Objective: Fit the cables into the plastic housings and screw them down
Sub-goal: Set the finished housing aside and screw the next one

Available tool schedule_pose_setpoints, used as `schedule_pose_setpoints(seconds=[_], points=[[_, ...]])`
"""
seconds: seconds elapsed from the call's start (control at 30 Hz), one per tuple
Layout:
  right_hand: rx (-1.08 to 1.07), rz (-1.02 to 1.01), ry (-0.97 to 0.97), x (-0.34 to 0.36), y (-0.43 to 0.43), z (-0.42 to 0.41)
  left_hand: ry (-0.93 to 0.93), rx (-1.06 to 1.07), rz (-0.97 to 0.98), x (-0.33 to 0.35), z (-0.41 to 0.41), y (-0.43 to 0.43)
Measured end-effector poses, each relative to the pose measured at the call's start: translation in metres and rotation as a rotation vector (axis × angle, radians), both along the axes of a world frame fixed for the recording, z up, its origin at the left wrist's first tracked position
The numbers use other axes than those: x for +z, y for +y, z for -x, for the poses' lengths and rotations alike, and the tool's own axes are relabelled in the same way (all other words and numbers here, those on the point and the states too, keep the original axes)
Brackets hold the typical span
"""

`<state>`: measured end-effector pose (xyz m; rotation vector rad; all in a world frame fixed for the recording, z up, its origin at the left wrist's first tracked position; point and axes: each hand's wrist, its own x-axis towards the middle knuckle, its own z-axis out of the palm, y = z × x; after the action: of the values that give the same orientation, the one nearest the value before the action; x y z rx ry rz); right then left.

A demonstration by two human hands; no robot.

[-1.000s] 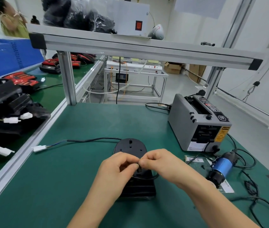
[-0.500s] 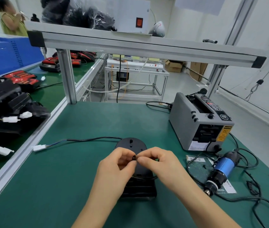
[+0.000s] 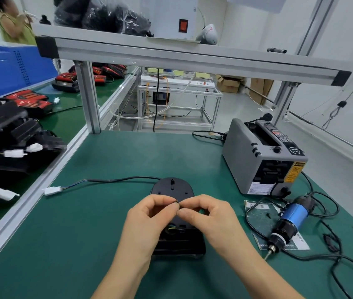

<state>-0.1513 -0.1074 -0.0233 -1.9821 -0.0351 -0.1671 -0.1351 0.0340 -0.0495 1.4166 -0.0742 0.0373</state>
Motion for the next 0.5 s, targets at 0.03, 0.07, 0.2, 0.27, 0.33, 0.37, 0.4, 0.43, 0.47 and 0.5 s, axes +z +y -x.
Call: schedule_pose_setpoints(seconds=[0.03,0.07,0.2,0.27,0.33,0.37,0.4,0.43,0.47,0.5], points=[[-0.001,-0.013,0.018,0.0,0.0,0.0,0.004,0.006,0.002,0.0,0.001,0.0],[-0.002,-0.025,0.037,-0.001,0.0,0.0,0.009,0.008,-0.005,-0.001,0.001,0.001],[-0.007,-0.065,0.082,-0.003,-0.001,0.003,-0.071,0.037,-0.207,-0.004,0.004,0.003],[-0.019,-0.099,0.101,-0.004,0.0,0.006,-0.261,0.133,-0.439,-0.006,0.006,0.004],[-0.031,-0.123,0.114,-0.005,0.0,0.008,-0.431,0.179,-0.607,-0.007,0.007,0.006],[-0.035,-0.129,0.12,-0.006,0.001,0.009,-0.488,0.175,-0.659,-0.008,0.009,0.007],[-0.038,-0.134,0.125,-0.007,0.001,0.01,-0.539,0.161,-0.7,-0.009,0.009,0.008],[-0.041,-0.142,0.13,-0.008,0.001,0.012,-0.596,0.142,-0.745,-0.011,0.009,0.01],[-0.043,-0.15,0.134,-0.009,0.001,0.013,-0.664,0.117,-0.792,-0.012,0.009,0.012],[-0.042,-0.155,0.137,-0.009,0.0,0.014,-0.732,0.095,-0.84,-0.013,0.008,0.014]])
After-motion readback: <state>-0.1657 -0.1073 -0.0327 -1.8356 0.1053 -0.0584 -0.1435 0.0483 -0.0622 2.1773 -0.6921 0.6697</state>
